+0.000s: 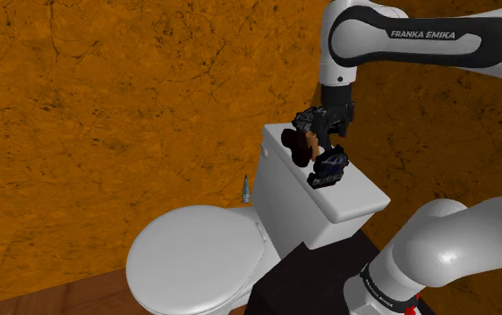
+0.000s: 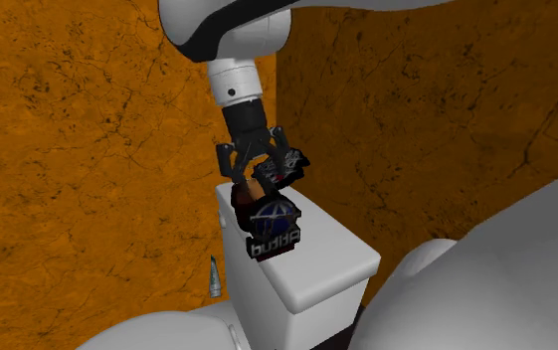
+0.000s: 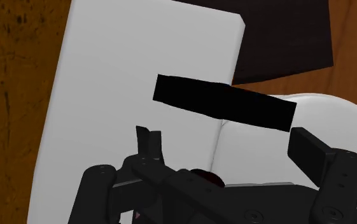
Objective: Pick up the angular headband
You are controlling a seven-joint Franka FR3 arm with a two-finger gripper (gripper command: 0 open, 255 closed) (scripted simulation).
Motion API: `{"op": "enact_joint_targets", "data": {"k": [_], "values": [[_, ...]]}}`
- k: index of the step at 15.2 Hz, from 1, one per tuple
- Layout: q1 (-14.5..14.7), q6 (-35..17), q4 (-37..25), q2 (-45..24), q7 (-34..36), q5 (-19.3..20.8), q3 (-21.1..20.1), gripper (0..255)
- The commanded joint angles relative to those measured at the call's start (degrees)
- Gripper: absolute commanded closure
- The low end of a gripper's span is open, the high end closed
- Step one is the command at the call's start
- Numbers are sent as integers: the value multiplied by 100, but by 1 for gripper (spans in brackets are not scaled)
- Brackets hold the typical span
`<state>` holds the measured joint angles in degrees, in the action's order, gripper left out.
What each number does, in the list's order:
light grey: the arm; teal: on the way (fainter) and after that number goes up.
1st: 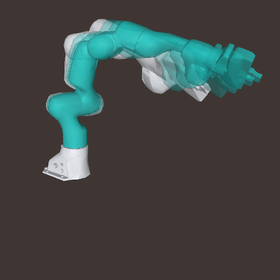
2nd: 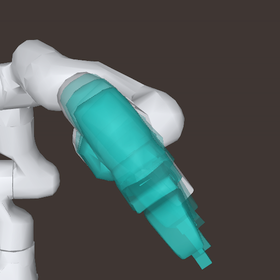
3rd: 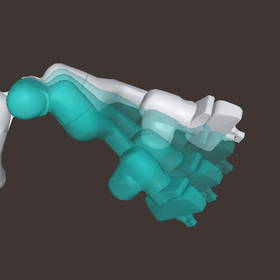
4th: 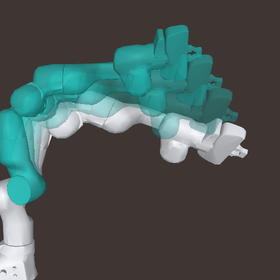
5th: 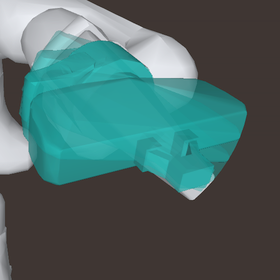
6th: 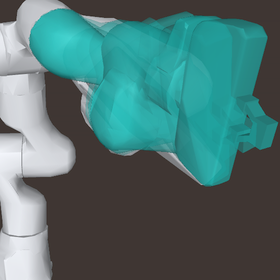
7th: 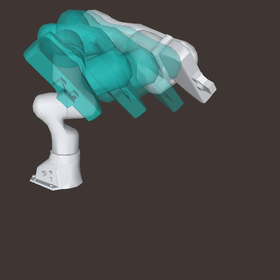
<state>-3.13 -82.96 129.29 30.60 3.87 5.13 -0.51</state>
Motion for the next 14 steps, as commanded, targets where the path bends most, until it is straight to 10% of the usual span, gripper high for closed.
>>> {"op": "enact_joint_targets", "data": {"k": [1, 14], "values": [[-111, 79, -342, -444, -79, 283, 63, 0], [-267, -367, -342, -1161, -72, 704, 168, 0]]}}
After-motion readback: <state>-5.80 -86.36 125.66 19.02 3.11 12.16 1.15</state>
